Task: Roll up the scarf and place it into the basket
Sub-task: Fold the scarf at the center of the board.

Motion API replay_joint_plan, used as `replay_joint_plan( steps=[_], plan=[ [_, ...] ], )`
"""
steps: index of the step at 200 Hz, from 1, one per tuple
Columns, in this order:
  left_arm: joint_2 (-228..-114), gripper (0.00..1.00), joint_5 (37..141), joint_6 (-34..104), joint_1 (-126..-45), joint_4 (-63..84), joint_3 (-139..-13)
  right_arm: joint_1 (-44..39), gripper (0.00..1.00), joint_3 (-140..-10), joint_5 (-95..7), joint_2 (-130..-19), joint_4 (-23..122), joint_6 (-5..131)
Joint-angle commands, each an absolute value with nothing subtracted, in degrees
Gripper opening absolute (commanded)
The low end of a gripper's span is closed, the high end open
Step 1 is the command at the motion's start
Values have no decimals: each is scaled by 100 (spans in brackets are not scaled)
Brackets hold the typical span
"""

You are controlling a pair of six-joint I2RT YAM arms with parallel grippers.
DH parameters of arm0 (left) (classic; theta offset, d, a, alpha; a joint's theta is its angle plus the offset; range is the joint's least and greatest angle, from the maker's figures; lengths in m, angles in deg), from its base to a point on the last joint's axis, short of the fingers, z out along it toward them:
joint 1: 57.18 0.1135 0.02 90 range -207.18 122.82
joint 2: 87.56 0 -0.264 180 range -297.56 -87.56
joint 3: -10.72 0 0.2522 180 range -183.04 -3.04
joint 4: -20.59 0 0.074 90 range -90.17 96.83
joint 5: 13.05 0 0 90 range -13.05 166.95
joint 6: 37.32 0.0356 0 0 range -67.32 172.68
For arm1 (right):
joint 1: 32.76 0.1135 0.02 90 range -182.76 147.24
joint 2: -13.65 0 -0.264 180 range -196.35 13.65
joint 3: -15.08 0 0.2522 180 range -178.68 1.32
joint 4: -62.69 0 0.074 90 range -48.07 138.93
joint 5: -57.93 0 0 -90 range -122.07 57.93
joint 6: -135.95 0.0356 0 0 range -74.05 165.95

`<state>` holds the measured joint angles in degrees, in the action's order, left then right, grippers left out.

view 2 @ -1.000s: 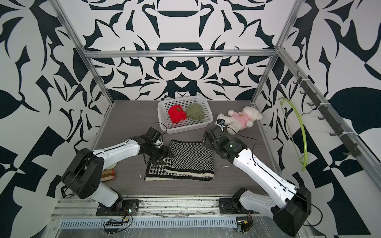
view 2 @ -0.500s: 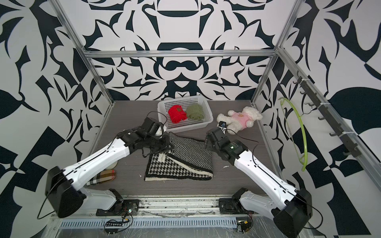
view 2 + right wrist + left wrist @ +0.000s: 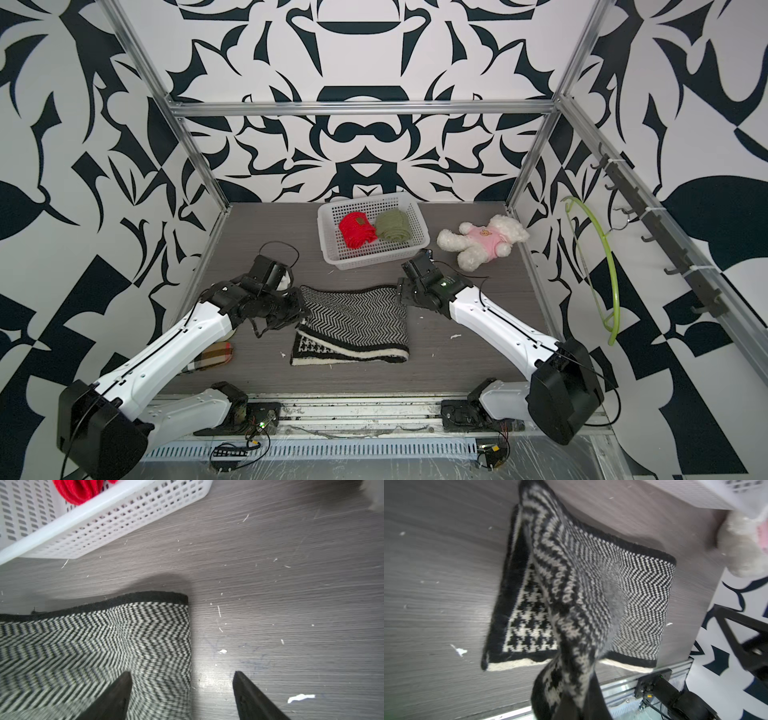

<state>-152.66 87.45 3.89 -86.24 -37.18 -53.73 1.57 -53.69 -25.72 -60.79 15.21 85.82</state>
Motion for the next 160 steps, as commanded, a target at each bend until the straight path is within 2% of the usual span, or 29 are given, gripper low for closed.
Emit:
replay_joint_plan(
  steps=[1, 13, 40, 44, 48, 56, 59, 71, 80, 103, 114, 120, 129, 139, 145, 150, 160],
  plan=[
    [-15313, 0, 8941, 564, -8543, -3665, -5204, 163, 79, -5438, -2825, -6125, 1685, 8432],
    [-15369, 0, 8938, 562, -8530, -3535, -5043, 183, 79, -5473, -2853, -6199, 1664, 8390],
    [-15438, 13, 9157, 509, -8349, -3739, -4941, 261, 79, -5609, -3053, -6456, 1652, 8241],
    [-15365, 24, 9094, 517, -8335, -3804, -4965, 299, 79, -5628, -3062, -6486, 1665, 8219],
    [-15264, 45, 8940, 499, -8341, -3897, -4997, 335, 79, -5639, -3093, -6505, 1692, 8190],
    [-15010, 95, 8475, 425, -8323, -4217, -5088, 415, 78, -5672, -3176, -6565, 1740, 8123],
    [-14901, 100, 8282, 418, -8301, -4364, -5146, 442, 78, -5691, -3188, -6589, 1749, 8115],
    [-14523, 99, 7570, 460, -8112, -4785, -5398, 555, 76, -5757, -3240, -6687, 1762, 8060],
    [-14339, 99, 7506, 640, -7895, -4815, -5515, 652, 75, -5808, -3333, -6756, 1751, 8023],
    [-14591, 99, 8860, 852, -7547, -4147, -5574, 959, 66, -5806, -3519, -6800, 1737, 8067],
    [-14872, 100, 9657, 672, -7595, -3481, -5428, 1154, 53, -5750, -3550, -6743, 1748, 8137],
    [-15013, 88, 10017, 509, -7664, -3048, -5290, 1257, 44, -5704, -3550, -6700, 1773, 8193],
    [-15181, 61, 10320, 298, -7815, -2419, -5115, 1362, 23, -5575, -3628, -6660, 1858, 8312],
    [-15365, 25, 10345, 116, -7997, -2017, -5053, 1369, 4, -5385, -3831, -6690, 1961, 8498],
    [-15475, 10, 10345, 47, -8115, -1843, -5037, 1368, 0, -5279, -3909, -6753, 1987, 8580],
    [-15565, 1, 10348, -8, -8193, -1753, -5041, 1373, 0, -5192, -3950, -6817, 1980, 8651],
    [-15725, 0, 10319, -78, -8327, -1678, -5012, 1369, 0, -5019, -3979, -6945, 1964, 8770]
  ],
)
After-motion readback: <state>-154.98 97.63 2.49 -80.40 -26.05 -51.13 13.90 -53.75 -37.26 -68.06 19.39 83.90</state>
